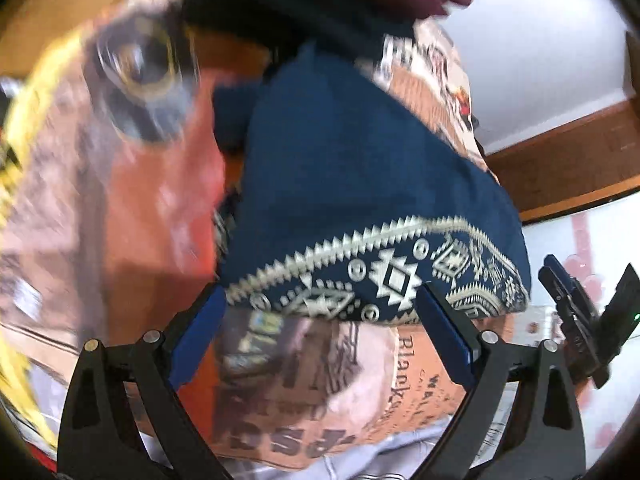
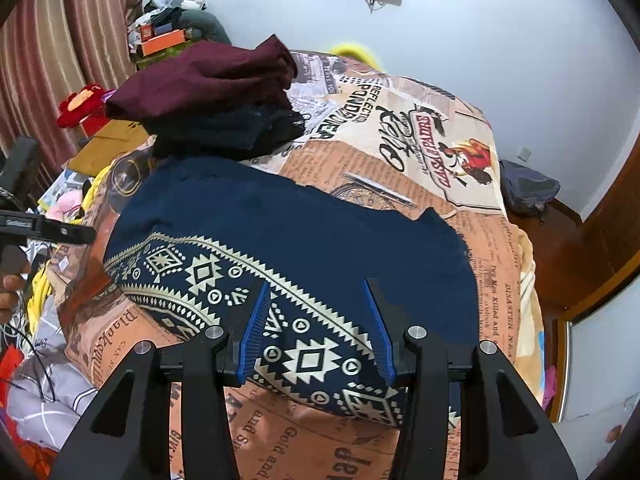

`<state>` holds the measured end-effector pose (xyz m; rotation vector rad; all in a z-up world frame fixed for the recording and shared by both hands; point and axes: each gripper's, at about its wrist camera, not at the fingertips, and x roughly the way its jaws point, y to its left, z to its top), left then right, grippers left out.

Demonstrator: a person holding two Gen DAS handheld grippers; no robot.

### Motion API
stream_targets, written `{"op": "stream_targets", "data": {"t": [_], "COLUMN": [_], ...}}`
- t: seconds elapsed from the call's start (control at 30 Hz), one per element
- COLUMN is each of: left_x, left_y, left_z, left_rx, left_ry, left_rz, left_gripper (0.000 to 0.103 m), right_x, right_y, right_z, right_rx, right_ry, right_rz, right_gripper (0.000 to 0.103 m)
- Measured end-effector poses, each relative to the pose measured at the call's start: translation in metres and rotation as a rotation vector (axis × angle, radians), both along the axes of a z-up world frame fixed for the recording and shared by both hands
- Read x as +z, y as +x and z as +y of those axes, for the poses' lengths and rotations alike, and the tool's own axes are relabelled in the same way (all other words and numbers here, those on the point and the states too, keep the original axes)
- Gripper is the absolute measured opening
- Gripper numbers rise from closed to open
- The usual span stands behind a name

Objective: Fold large clothes

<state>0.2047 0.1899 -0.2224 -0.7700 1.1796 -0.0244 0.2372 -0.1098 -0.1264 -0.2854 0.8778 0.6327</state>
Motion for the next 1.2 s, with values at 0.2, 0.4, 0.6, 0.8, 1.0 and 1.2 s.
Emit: {"op": "stream_targets", "data": {"t": [0.2, 0.4, 0.6, 0.8, 1.0, 1.2], "left_x": [-0.043, -0.046, -0.044, -0.036, -0.021, 0.033], "left_y": [0.004, 0.02, 0.052, 0.069, 0.073, 0.059], "left_z": [-0.015, -0.02, -0.028, -0.046, -0.053, -0.084], "left_rx": [0.028, 0.053, 0.07, 0.093, 0.095, 0.028], "left_ry": [-0.246, -0.219, -0.066, 0.117, 0.245, 0.487], "left_rz": [0.069, 0.022, -0.033, -0.106, -0.175, -0.309], "left_gripper": [0.096, 0.096, 0.084, 0.069, 0.018, 0.012], "right_x": [-0.01, -0.027, -0.039, -0.043, -0.049, -0.043], "right_y": [-0.001, 0.005, 0.008, 0.011, 0.011, 0.013], "right_z": [0.006, 0.012, 0.015, 0.014, 0.017, 0.018], "right_rx": [0.004, 0.006, 0.007, 0.005, 0.01, 0.008], "right_ry": [-0.008, -0.025, -0.037, -0.032, -0.039, -0.03], "right_rz": [0.018, 0.059, 0.086, 0.102, 0.117, 0.116], "right_gripper": [0.043, 0.043, 0.043, 0.043, 0.043, 0.043]}}
